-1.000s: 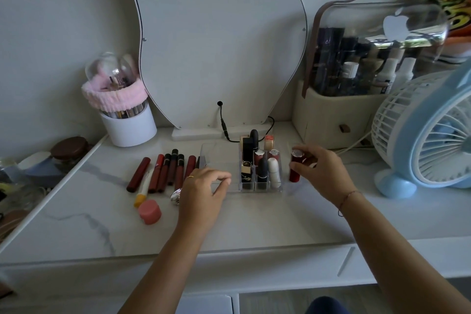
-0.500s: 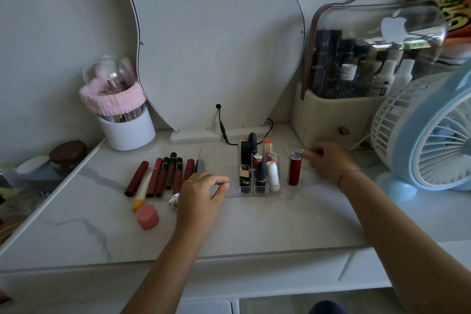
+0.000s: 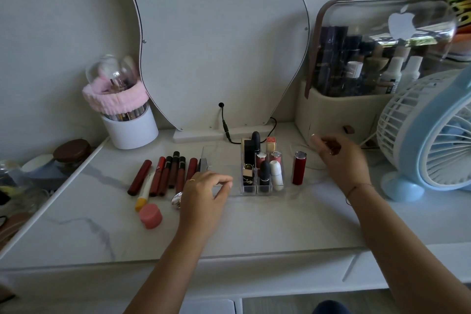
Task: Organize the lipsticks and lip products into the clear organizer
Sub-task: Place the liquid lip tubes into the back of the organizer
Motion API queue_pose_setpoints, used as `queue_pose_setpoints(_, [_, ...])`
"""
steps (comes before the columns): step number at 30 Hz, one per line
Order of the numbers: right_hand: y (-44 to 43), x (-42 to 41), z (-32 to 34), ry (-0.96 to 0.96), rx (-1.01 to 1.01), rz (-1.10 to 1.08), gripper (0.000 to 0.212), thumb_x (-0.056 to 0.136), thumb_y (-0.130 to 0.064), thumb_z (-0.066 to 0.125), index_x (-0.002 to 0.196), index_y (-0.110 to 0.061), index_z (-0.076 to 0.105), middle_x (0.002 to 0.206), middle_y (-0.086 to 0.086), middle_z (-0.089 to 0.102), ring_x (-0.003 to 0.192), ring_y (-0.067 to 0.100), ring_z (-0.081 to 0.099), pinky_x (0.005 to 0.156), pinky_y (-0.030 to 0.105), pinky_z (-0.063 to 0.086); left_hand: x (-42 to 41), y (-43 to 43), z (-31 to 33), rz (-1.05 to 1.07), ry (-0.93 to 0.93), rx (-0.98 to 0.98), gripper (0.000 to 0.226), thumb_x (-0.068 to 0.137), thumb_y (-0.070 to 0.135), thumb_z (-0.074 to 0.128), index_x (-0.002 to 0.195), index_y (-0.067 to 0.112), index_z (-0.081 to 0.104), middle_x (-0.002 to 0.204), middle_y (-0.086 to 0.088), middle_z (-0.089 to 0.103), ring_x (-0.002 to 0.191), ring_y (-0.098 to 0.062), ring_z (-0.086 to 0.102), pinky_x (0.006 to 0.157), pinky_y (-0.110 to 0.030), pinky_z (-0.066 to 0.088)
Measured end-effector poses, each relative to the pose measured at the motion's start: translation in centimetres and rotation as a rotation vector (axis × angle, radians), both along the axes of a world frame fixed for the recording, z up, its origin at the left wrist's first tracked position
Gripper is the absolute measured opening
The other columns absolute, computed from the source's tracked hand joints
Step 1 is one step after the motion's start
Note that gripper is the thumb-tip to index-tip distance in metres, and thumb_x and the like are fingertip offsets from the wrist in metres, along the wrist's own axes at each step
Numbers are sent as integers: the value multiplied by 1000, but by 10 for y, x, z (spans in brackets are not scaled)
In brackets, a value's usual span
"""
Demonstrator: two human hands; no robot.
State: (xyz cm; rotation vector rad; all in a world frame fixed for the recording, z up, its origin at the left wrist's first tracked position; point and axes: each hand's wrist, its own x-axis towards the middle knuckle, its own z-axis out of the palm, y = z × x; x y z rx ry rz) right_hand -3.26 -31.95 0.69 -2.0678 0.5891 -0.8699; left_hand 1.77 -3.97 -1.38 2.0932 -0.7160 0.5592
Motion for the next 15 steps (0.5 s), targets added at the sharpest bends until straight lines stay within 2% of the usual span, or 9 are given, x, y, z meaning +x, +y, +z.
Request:
queue_pose_setpoints(3, [11,-17,-5,9,2,-67,33,81,-52,59,92,-22,66,81,-6,67,77,14,61,69,28,45,0,0,0,5,-4,-17,10,77,7,71,84,14,73,84,2,71,84,-17,62,77,-33,50])
queue_pose_setpoints(7, [25,-33,-19,177,-25,-68,38,81,-53,58,101,-20,62,88,-3,62,86,18,59,79,32,48,-3,6,4,45,-9,-6,13,79,12,70,91,16,71,93,2,69,92,-14,59,81,-33,49])
queue_pose_setpoints(11, [31,-42,-24,201,-86,-43,32,80,-52,59,95,-23,62,86,-4,60,83,17,56,73,30,45,6,39,18,123,-104,10,13,78,14,70,91,17,71,93,4,67,91,-11,56,81,-27,46])
queue_pose_setpoints(13, [32,-43,-24,229,-120,-38,32,81,-52,57,94,-23,61,87,-2,60,82,19,56,74,33,47,23,66,27,216,-71,-52,13,78,14,69,89,20,70,92,6,67,89,-11,57,79,-25,45])
queue_pose_setpoints(15, [34,-41,-24,272,-159,-35,35,82,-52,54,97,-21,61,90,1,62,83,21,57,75,37,50,50,93,31,335,67,-74,14,80,15,66,93,20,69,95,2,68,89,-17,60,78,-29,46])
